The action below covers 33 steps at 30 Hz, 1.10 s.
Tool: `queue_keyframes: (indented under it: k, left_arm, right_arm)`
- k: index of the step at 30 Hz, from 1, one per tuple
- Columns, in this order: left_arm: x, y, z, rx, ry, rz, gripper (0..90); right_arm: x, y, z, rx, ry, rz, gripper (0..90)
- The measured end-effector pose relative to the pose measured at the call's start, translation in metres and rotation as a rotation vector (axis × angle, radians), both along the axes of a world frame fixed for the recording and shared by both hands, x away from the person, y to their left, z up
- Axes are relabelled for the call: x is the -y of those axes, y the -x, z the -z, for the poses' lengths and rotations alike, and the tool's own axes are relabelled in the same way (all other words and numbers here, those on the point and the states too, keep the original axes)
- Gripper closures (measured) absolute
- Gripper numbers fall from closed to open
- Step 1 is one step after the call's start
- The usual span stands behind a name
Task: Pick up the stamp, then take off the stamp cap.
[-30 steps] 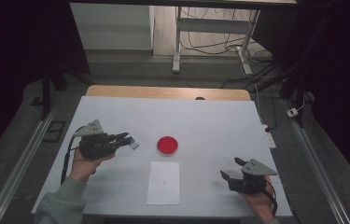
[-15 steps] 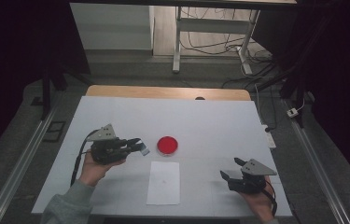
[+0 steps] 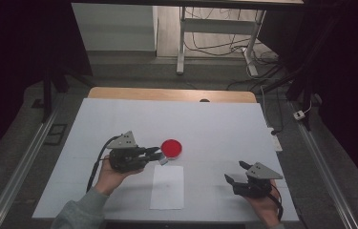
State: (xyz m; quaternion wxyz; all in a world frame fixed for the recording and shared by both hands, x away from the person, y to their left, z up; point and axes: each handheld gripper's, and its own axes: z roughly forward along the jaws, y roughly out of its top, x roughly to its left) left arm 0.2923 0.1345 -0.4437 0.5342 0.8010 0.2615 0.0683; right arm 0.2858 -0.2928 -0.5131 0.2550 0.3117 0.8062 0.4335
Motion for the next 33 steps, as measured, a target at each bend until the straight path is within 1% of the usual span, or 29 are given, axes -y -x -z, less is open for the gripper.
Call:
queue_keyframes:
  k: [5,8,10,11,17,21,27,29,33]
  left_arm:
    - [0.014,-0.001,-0.001,-0.005,0.006,0.022,75.8]
    - [0.021,-0.001,-0.002,-0.001,0.003,0.037,75.8]
    - [0.025,-0.001,-0.002,-0.003,0.007,0.043,75.8]
    - [0.026,-0.001,-0.002,-0.003,0.005,0.044,75.8]
    - [0.034,-0.001,-0.001,-0.007,0.003,0.05,75.9]
    - [0.036,-0.001,-0.001,-0.005,-0.006,0.053,75.8]
    - [0.036,-0.004,0.0,-0.01,0.003,0.048,75.8]
    - [0.036,-0.005,0.0,-0.011,0.002,0.047,75.8]
    - [0.037,-0.006,0.0,-0.014,0.006,0.044,75.8]
  right_arm:
    - [0.0,0.0,0.0,0.0,0.003,0.001,24.2]
    - [0.0,0.0,0.0,0.001,0.002,0.001,24.2]
    - [0.0,0.0,0.0,0.003,0.005,0.006,24.2]
    - [0.001,0.0,0.0,0.003,0.0,0.003,24.2]
    - [0.0,0.0,0.0,0.0,0.004,0.004,24.2]
    - [0.0,0.001,-0.001,0.006,0.006,0.004,24.2]
    - [0.0,0.001,-0.001,0.018,0.001,0.003,24.6]
    - [0.0,0.001,-0.001,0.014,0.004,0.004,24.7]
    - [-0.001,0.002,-0.002,0.027,0.003,0.001,25.5]
